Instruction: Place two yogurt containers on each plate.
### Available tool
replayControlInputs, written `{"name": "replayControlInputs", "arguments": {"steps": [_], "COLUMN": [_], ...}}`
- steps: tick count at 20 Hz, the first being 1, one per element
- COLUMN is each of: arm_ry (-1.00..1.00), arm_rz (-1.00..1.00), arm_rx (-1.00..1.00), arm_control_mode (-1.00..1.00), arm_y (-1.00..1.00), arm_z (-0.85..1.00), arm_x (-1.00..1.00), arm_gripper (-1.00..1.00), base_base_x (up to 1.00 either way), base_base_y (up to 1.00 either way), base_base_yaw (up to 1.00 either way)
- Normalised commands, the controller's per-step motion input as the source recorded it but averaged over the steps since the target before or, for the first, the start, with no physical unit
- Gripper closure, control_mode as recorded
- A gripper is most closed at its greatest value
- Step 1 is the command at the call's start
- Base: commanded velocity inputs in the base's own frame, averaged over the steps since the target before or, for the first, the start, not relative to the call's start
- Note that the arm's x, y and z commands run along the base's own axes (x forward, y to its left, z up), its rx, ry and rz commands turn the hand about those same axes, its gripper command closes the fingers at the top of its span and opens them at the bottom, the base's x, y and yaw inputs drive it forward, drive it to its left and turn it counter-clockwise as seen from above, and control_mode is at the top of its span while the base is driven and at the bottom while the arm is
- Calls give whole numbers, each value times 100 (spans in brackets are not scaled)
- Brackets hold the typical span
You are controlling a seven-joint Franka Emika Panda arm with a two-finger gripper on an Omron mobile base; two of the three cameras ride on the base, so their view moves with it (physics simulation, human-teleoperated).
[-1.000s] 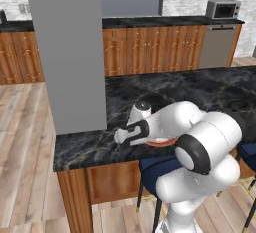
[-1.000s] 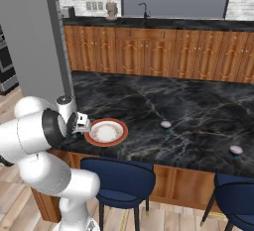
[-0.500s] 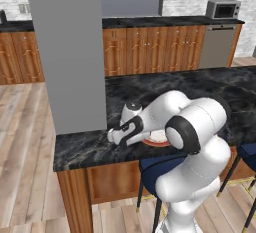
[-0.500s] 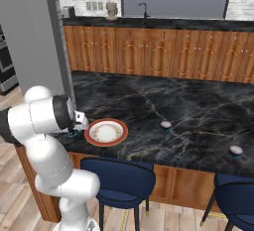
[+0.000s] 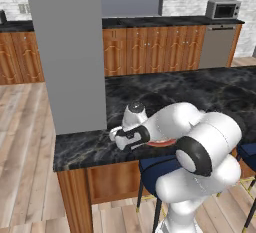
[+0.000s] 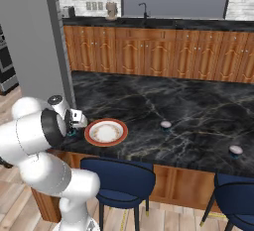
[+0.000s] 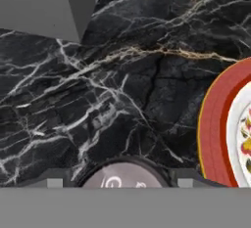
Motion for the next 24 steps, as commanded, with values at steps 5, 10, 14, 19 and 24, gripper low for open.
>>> {"name": "replayControlInputs", "arguments": {"steps": [5, 10, 14, 19, 24], "arm_ry": [-20, -9, -1, 0, 0], "arm_rz": [3, 4, 2, 3, 10], "arm_rx": [0, 5, 21, 21, 11], "arm_control_mode": [-100, -100, -100, -100, -100], "arm_y": [-55, -58, -71, -70, -33], "arm_z": [53, 78, 94, 27, -13], "arm_x": [-47, -29, -6, 0, 12], "arm_gripper": [100, 100, 100, 100, 100], "base_base_x": [0, 0, 0, 0, 0], "base_base_y": [0, 0, 0, 0, 0], "base_base_yaw": [0, 0, 0, 0, 0]}}
